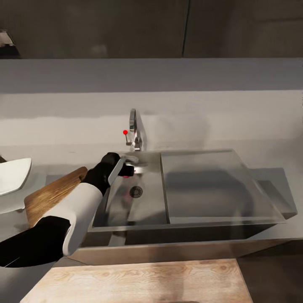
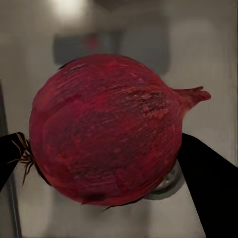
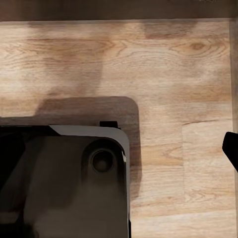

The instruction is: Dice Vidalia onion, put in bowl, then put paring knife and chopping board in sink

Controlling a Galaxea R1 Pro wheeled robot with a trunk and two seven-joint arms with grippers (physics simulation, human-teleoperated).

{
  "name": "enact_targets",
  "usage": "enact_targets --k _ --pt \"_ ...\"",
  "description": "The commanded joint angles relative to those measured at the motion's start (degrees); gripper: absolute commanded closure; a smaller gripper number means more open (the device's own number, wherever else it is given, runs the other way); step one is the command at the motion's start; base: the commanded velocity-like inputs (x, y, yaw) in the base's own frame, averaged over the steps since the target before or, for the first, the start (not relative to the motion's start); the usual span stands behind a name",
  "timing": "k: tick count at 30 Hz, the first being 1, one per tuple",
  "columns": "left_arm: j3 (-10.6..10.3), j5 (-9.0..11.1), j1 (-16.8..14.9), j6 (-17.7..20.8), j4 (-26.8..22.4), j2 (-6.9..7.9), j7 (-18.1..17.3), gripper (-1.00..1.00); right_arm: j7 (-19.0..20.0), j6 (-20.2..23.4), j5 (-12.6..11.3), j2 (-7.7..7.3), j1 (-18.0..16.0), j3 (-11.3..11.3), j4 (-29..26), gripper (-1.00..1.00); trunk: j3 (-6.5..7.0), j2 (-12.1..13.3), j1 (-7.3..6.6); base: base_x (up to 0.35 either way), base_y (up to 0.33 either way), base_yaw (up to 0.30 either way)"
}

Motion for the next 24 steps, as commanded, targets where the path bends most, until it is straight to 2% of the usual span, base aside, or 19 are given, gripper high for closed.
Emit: enact_targets --k 1,3,5,7,10,13,15,19,24 --pt "-0.24 0.58 1.2 1.67 -2.89 0.05 0.55 1.0 -0.16 -0.16 0.03 0.0 -0.02 0.03 0.02 -1.0 0.0 -0.09 0.03 0.0 0.0 0.0" --pt "-0.26 0.58 4.19 4.78 -9.15 0.11 0.56 1.0 -0.16 -0.16 0.03 0.0 -0.02 0.03 0.02 -1.0 0.19 -0.09 0.03 0.0 0.0 0.0" --pt "-0.29 0.52 6.68 5.76 -13.75 0.19 0.56 1.0 -0.16 -0.16 0.03 0.0 -0.02 0.02 0.02 -1.0 0.37 -0.09 0.03 0.0 0.0 0.0" --pt "-0.31 0.51 8.72 6.09 -17.46 0.22 0.56 1.0 -0.16 -0.16 0.03 0.0 -0.02 0.02 0.02 -1.0 0.55 -0.09 0.03 0.0 0.0 0.0" --pt "-0.38 0.44 14.18 6.41 -26.54 0.42 0.62 1.0 -0.16 -0.16 0.03 0.0 -0.02 -0.02 0.02 -1.0 0.82 -0.09 0.03 0.0 0.0 0.0" --pt "-0.45 0.42 17.0 6.48 -31.14 0.57 0.64 1.0 -0.16 -0.15 0.03 0.0 -0.02 -0.05 0.02 -1.0 1.1 -0.09 0.03 0.0 0.0 0.0" --pt "-0.49 0.4 20.0 6.51 -36.34 0.91 0.64 1.0 -0.16 -0.15 0.03 0.0 -0.02 -0.06 0.02 -1.0 1.28 -0.09 0.03 0.0 0.0 0.0" --pt "-0.5 0.4 23.88 6.52 -42.6 1.67 0.62 1.0 -0.16 -0.14 0.03 0.0 -0.02 -0.08 0.02 -1.0 1.65 -0.09 0.03 -0.011 0.0 0.0" --pt "-0.51 0.4 27.27 6.53 -47.03 2.19 0.57 1.0 -0.16 -0.12 0.03 0.0 -0.02 -0.08 0.02 -1.0 2.1 -0.09 0.03 -0.195 0.059 0.0"
